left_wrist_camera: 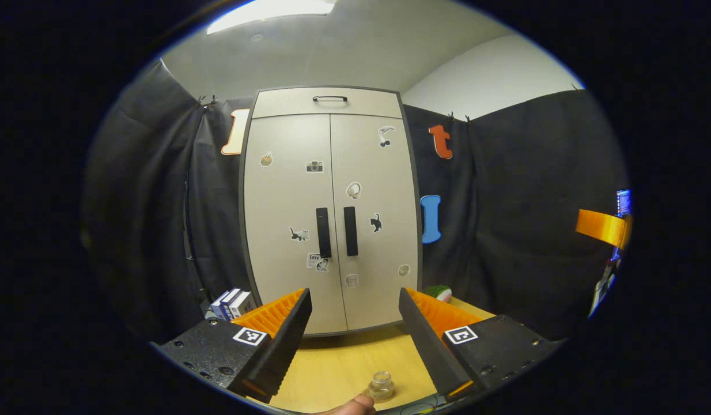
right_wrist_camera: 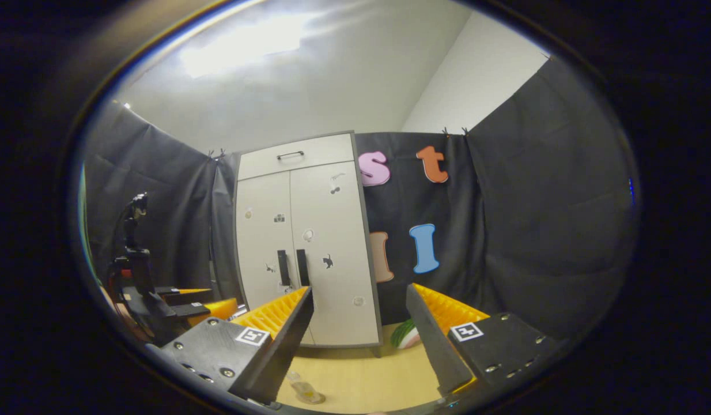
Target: Grasp the bottle in the cabinet with the left hand and place it on the coaster, then close the right door with the right hand and the left door with the left hand.
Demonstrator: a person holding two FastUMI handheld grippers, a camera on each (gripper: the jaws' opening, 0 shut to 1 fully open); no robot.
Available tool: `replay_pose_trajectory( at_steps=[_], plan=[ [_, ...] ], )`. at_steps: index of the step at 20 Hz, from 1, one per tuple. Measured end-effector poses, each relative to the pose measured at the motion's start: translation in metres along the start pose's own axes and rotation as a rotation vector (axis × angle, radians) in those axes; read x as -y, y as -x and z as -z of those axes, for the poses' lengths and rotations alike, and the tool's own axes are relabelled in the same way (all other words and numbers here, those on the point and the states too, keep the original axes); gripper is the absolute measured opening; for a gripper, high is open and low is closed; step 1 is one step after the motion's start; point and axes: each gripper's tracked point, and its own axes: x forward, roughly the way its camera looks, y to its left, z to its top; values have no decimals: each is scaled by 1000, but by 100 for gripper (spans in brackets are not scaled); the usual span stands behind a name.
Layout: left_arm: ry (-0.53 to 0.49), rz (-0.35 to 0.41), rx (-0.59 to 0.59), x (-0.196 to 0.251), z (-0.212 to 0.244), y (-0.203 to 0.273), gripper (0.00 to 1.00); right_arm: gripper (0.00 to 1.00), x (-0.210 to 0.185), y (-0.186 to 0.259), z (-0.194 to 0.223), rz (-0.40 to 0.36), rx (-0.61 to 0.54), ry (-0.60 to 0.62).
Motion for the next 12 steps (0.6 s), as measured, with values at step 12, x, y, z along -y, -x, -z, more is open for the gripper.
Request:
replay_pose_trajectory(
  at_steps=[12],
  plan=[
    [-12,-10,-6,-37,14,-14,98,98,-35,-7,9,-8,-30,3]
  ],
)
